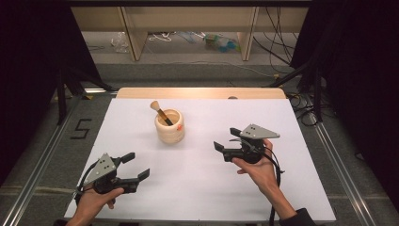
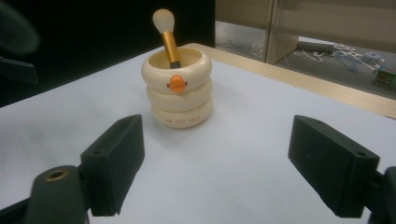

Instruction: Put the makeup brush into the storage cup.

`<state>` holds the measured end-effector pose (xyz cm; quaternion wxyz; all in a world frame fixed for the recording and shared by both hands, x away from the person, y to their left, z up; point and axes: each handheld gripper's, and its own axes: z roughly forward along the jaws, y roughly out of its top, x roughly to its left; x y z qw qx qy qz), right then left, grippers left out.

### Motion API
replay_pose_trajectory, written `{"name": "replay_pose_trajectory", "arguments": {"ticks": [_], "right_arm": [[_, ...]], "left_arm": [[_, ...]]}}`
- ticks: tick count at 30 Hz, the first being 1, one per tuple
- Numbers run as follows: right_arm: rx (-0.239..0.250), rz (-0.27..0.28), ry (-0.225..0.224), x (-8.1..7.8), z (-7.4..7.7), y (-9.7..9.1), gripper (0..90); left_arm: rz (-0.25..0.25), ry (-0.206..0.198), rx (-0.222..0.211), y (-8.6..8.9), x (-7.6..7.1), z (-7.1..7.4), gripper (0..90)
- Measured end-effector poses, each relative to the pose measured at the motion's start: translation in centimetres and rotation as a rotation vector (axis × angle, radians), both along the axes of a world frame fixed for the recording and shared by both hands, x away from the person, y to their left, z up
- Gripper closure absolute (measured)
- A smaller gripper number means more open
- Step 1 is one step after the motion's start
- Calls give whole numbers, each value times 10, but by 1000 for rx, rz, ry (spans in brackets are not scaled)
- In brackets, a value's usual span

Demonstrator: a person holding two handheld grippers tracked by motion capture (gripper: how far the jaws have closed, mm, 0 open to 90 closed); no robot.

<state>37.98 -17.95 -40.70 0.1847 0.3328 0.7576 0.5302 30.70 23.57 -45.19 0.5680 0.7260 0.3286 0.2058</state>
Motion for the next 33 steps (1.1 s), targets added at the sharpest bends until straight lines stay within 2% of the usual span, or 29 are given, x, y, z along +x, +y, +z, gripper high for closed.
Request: {"name": "replay_pose_trajectory", "arguments": {"ticks": [1, 2, 4, 13, 15, 18, 20, 22, 31, 33], "right_arm": [[-3, 1, 2, -1, 0, -2, 183], [10, -11, -16, -2, -1, -3, 177], [10, -15, 0, -6, -2, -7, 176], [31, -29, -2, -16, -6, -20, 178], [26, -28, 9, -19, -6, -22, 178], [46, -27, -4, -21, -9, -23, 175], [31, -32, 6, -24, -8, -26, 175], [50, -28, 0, -24, -10, -27, 175], [24, -45, 5, -32, -12, -37, 175], [20, -46, -12, -33, -12, -38, 175]], "left_arm": [[0, 0, 0, 0, 0, 0, 173], [2, 2, -2, 0, 0, 0, 173], [7, 4, -3, 0, 0, 0, 173], [5, 8, -13, 0, 1, -1, 173], [4, 7, -13, 0, 1, -1, 173], [3, 5, -9, 0, 1, -1, 173], [5, 6, -7, 0, 1, -1, 173], [2, 6, -10, 0, 1, -1, 173], [3, 6, -8, 0, 1, -1, 173], [9, 9, -2, 1, 1, -1, 173]]}}
